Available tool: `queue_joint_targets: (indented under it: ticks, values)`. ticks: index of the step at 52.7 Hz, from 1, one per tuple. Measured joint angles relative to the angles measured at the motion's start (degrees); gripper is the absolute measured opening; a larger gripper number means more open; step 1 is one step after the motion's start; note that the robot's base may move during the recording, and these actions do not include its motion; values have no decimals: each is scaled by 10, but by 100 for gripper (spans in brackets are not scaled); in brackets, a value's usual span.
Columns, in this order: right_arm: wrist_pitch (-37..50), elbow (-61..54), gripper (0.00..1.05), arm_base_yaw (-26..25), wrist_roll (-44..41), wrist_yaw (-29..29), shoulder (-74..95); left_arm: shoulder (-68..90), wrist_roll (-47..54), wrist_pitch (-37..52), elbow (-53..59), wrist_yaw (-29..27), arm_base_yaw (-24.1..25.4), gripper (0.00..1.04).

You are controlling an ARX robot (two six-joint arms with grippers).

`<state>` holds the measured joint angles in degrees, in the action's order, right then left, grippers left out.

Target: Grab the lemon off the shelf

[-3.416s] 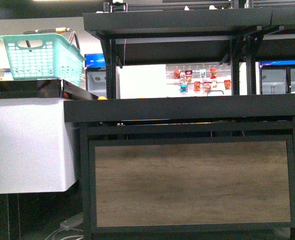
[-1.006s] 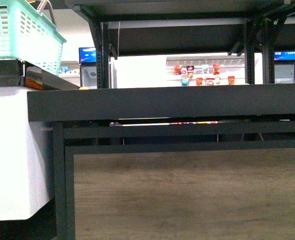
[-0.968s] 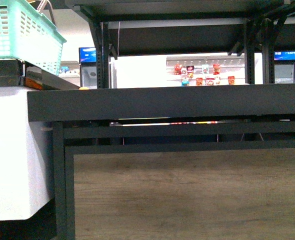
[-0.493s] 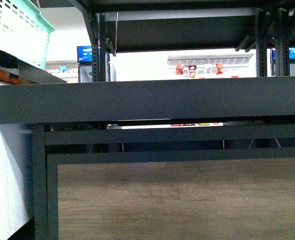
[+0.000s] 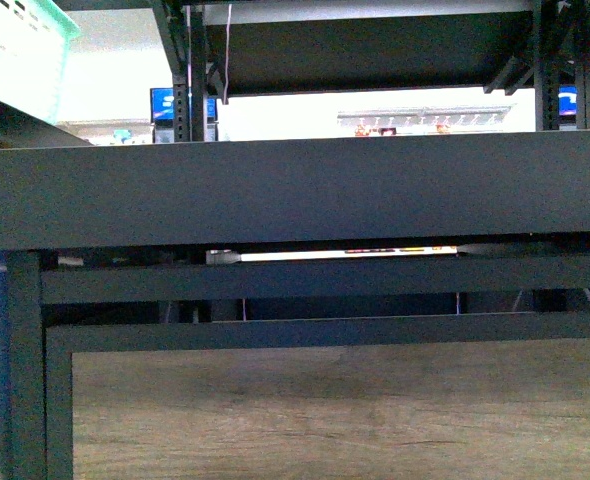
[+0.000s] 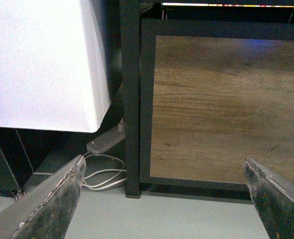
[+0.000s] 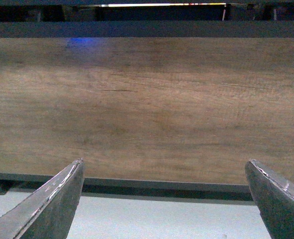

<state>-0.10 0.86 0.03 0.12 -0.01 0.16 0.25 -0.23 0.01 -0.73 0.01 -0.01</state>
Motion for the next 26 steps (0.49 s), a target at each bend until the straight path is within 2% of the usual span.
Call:
queue_joint_targets:
  ticks: [26]
  values:
    - [0, 0, 97, 0, 0, 0, 0, 0, 0, 0, 0, 0, 0, 97]
